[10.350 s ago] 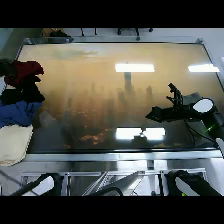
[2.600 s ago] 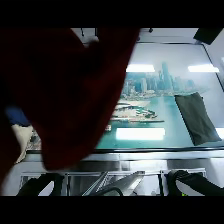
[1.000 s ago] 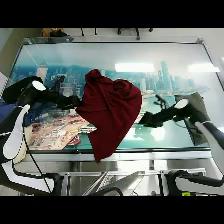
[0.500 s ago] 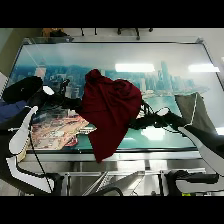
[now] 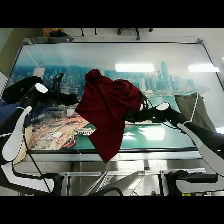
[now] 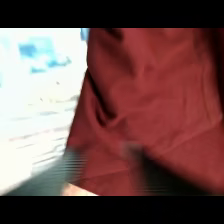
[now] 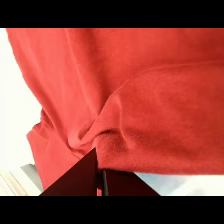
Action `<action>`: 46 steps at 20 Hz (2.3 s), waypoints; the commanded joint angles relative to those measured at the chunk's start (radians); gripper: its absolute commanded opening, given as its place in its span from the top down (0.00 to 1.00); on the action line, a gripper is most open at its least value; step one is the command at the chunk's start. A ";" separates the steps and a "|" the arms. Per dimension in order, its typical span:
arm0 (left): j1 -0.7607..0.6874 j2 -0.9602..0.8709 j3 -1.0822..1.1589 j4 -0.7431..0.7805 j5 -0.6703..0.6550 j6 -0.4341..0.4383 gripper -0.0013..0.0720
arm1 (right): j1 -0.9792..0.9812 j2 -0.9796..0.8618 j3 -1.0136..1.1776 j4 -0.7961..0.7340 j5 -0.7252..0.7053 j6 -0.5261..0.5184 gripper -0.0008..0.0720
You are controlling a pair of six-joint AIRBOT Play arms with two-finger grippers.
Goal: Fold the shirts.
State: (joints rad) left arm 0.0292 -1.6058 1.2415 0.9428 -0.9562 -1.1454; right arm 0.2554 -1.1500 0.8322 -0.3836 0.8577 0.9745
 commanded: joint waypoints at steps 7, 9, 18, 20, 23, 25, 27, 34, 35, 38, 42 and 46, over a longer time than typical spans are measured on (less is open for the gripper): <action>0.018 -0.047 -0.001 0.004 -0.057 0.030 0.05 | 0.001 -0.001 0.006 -0.006 0.007 -0.003 0.96; 0.020 -0.084 -0.001 -0.002 -0.053 0.031 0.05 | 0.000 -0.001 0.006 -0.005 0.019 -0.003 0.96; -0.002 -0.282 0.225 -0.042 -0.415 0.076 0.27 | -0.034 0.031 0.006 -0.005 0.043 -0.008 0.96; -0.031 -0.336 0.280 -0.056 -0.496 0.087 0.69 | -0.057 0.036 0.007 -0.005 0.069 -0.010 0.96; -0.062 -0.369 0.357 -0.106 -0.560 0.090 0.96 | -0.104 0.056 0.018 -0.005 0.137 -0.010 0.96; -0.064 -0.316 0.415 -0.265 -0.563 0.086 0.96 | -0.178 0.089 0.092 -0.001 0.233 -0.011 0.96; -0.064 -0.190 0.506 -0.402 -0.561 0.084 0.96 | -0.292 0.137 0.271 0.057 0.352 -0.034 0.96; -0.081 0.526 0.839 -0.334 -0.101 0.038 0.96 | -0.692 0.200 1.241 0.264 0.479 -0.021 0.96; -0.095 0.604 0.813 -0.283 -0.036 0.038 0.96 | -0.711 0.205 1.309 0.264 0.479 -0.008 0.96; -0.148 0.742 0.695 -0.209 0.044 0.040 0.96 | -0.715 0.242 1.310 0.266 0.487 -0.006 0.96; -0.203 0.709 0.595 -0.108 0.036 0.058 0.96 | -0.713 0.244 1.186 0.264 0.510 -0.011 0.96; -0.217 0.489 0.491 -0.045 0.022 0.053 0.96 | -0.546 0.183 0.890 0.097 0.427 -0.090 0.96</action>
State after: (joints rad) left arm -0.1741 -0.9989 1.8057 0.8375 -0.9386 -1.0943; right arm -0.3843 -0.9321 1.8828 -0.1715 1.3357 0.9302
